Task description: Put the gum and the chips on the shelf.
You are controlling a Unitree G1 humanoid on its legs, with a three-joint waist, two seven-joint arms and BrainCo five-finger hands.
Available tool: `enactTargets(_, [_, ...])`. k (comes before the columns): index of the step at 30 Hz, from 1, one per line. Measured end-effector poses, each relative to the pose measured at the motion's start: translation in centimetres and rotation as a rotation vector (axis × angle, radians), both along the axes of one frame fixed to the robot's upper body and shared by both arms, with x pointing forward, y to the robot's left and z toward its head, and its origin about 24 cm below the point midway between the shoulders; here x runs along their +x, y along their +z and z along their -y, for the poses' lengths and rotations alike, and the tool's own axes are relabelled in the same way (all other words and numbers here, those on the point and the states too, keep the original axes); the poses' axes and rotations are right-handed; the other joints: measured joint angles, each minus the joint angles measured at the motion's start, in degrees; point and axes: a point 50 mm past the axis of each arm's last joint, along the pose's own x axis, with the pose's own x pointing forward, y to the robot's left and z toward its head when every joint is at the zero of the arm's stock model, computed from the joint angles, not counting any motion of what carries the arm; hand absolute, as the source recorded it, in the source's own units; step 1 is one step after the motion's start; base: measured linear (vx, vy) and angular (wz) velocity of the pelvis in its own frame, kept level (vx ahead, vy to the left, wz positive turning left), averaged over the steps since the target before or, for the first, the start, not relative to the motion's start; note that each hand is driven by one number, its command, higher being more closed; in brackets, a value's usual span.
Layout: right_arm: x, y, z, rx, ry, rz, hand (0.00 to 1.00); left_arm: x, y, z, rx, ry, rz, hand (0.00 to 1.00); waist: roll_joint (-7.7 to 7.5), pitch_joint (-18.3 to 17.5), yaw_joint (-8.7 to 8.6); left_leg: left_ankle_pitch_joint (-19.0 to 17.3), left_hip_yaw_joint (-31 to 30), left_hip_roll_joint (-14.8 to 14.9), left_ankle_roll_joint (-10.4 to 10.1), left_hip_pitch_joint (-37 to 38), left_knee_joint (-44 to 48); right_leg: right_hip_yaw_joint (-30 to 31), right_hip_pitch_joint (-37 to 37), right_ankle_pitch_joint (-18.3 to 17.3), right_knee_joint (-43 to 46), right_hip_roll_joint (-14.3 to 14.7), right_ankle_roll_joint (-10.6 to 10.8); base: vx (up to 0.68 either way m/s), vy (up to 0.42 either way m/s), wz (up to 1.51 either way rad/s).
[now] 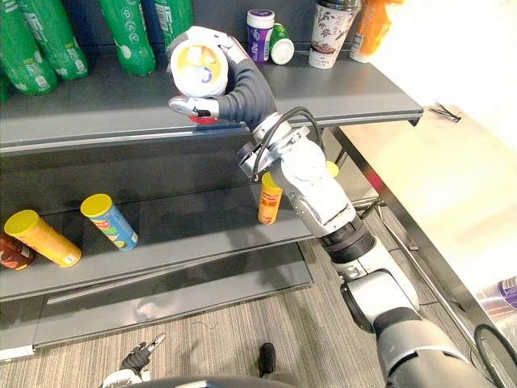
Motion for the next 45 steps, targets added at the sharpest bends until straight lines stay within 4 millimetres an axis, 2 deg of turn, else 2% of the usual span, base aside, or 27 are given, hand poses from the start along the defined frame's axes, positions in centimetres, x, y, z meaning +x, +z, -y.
enactTargets(8, [0.6, 0.1, 0.5, -0.014, -0.038, -0.003, 1.0, 0.0, 0.0, -0.1, 0.001, 0.0, 0.002, 0.0, -0.28, 0.0, 0.01, 0.0, 0.0, -0.1, 0.0, 0.2, -0.2, 0.1, 0.0, 0.0, 0.0, -0.1, 0.1, 0.0, 0.0, 0.0])
enactTargets(11, [1.5, 0.8, 1.1, -0.016, -0.092, -0.001, 1.0, 0.0, 0.0, -0.1, 0.0, 0.0, 0.002, 0.0, -0.29, 0.0, -0.01, 0.1, 0.1, -0.1, 0.0, 0.2, -0.3, 0.1, 0.0, 0.1, 0.0, -0.1, 0.1, 0.0, 0.0, 0.0])
enactTargets(16, [3.1, 2.1, 3.0, 0.044, -0.201, -0.018, 1.0, 0.0, 0.0, -0.1, 0.0, 0.0, 0.003, 0.0, -0.3, 0.0, 0.03, 0.1, 0.1, -0.2, 0.0, 0.2, -0.3, 0.1, 0.0, 0.1, 0.0, -0.1, 0.1, 0.0, 0.0, 0.0])
enactTargets(23, [4.9, 2.1, 4.7, 0.034, -0.322, -0.076, 1.0, 0.0, 0.0, -0.1, -0.001, 0.0, 0.004, 0.0, -0.27, 0.2, 0.05, 0.1, 0.2, -0.2, 0.0, 0.3, -0.3, 0.3, 0.0, 0.2, -0.1, 0.0, -0.1, 0.0, 0.0, 0.0])
enactTargets(30, [6.0, 3.3, 6.4, 0.07, -0.418, -0.079, 1.0, 0.4, 0.2, -0.1, 0.0, -0.002, 0.017, 0.0, -0.12, 1.5, 0.1, 0.1, 0.7, -0.1, 0.0, 0.6, -0.3, 0.7, 0.0, 0.2, -0.3, 0.0, -0.1, 0.0, 0.0, -0.02])
enactTargets(37, [7.6, 1.7, 7.4, 0.05, -0.485, -0.186, 1.0, 0.7, 0.2, 0.0, -0.001, -0.005, 0.025, 0.0, 0.0, 2.1, 0.62, 0.1, 0.8, -0.1, 0.0, 0.6, -0.4, 0.6, 0.0, 0.2, -0.2, 0.2, -0.1, 0.0, 0.0, 0.0])
enactTargets(45, [7.9, 1.9, 7.4, 0.039, -0.483, -0.197, 1.0, 1.0, 0.3, 0.0, -0.001, -0.008, 0.037, 0.0, 0.03, 3.1, 0.76, 0.1, 0.6, -0.1, 0.0, 0.6, -0.4, 0.6, 0.0, 0.2, -0.3, 0.1, -0.1, 0.0, 0.0, 0.0])
